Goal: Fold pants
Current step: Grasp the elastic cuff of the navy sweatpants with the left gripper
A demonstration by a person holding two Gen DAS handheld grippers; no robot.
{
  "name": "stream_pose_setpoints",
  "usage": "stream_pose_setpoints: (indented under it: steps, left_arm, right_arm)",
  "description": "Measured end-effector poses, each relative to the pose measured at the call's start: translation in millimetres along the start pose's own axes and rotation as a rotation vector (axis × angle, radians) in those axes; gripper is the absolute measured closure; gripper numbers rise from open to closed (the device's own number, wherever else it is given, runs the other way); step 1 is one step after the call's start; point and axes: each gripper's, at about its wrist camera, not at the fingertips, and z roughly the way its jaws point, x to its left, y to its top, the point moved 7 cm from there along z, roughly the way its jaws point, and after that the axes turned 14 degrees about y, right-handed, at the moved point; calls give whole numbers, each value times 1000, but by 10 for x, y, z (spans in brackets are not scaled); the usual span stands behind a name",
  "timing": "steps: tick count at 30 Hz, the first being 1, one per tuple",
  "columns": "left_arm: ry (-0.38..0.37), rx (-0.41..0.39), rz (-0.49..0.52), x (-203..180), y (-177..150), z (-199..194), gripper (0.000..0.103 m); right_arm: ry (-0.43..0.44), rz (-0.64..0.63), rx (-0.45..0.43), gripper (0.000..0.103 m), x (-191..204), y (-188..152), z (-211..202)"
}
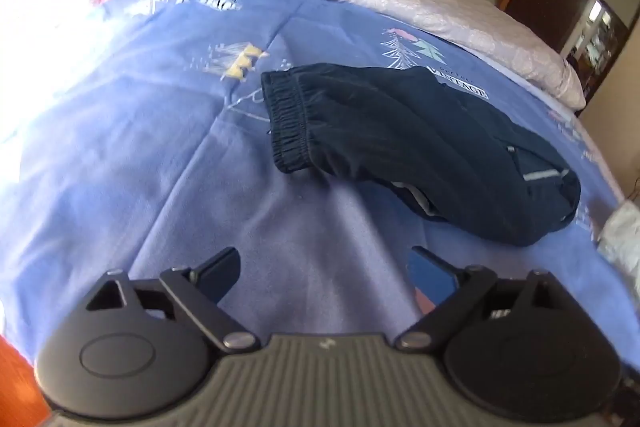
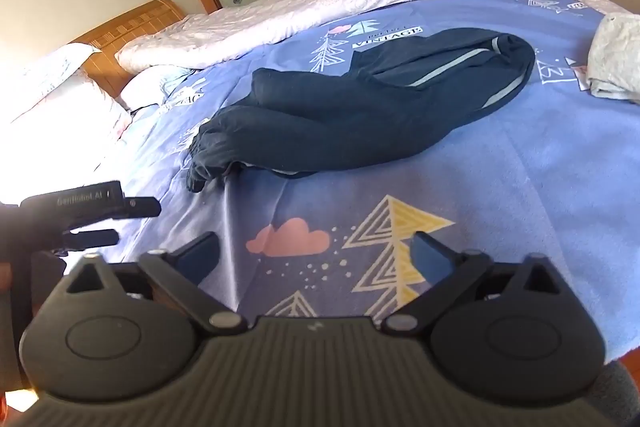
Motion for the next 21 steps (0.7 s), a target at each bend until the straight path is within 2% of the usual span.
stream_pose_setpoints:
  steps: [2, 3, 6, 7, 9, 13, 15, 16, 17, 18, 19, 21]
  left_arm:
    - [-99, 57, -75, 24, 49, 102, 11]
    - [-157, 87, -120, 24, 79, 155, 11]
    - [-344, 198, -282, 45, 210, 404, 10]
    - [-383, 239, -346, 44, 234, 506, 10]
    - [-413, 290, -447, 5, 297, 709, 11]
    - [-488, 337, -540, -165, 485, 986, 18]
    - [-480, 355, -582, -241, 561, 1163, 19]
    - [-467, 366, -594, -275, 590, 1227, 32]
    - [-459, 385, -599, -315, 620, 1299, 68]
    - [-465, 411, -594, -349, 632, 1336, 88]
    - [-475, 420, -597, -368, 674, 1315, 95]
    - [-513, 361, -562, -385, 801, 1169, 95]
  right_arm:
    - [13, 17, 17, 25, -5, 10, 8]
    - [18, 26, 17, 36, -54, 37, -41]
    - [31, 48, 52, 50, -95, -22, -34]
    - [33, 56, 61, 52, -104, -39, -28]
    - [35, 69, 73, 53, -114, -65, -21]
    - [22, 83, 86, 53, -136, -68, 23]
    - [19, 91, 92, 52, -153, -68, 43]
    - [20, 93, 95, 52, -183, -68, 58]
    - [20, 94, 99, 52, -195, -70, 68]
    - [20, 93, 101, 52, -199, -74, 74]
    - [20, 91, 103, 52, -195, -75, 74]
    - [16, 77, 102, 52, -184, -76, 67]
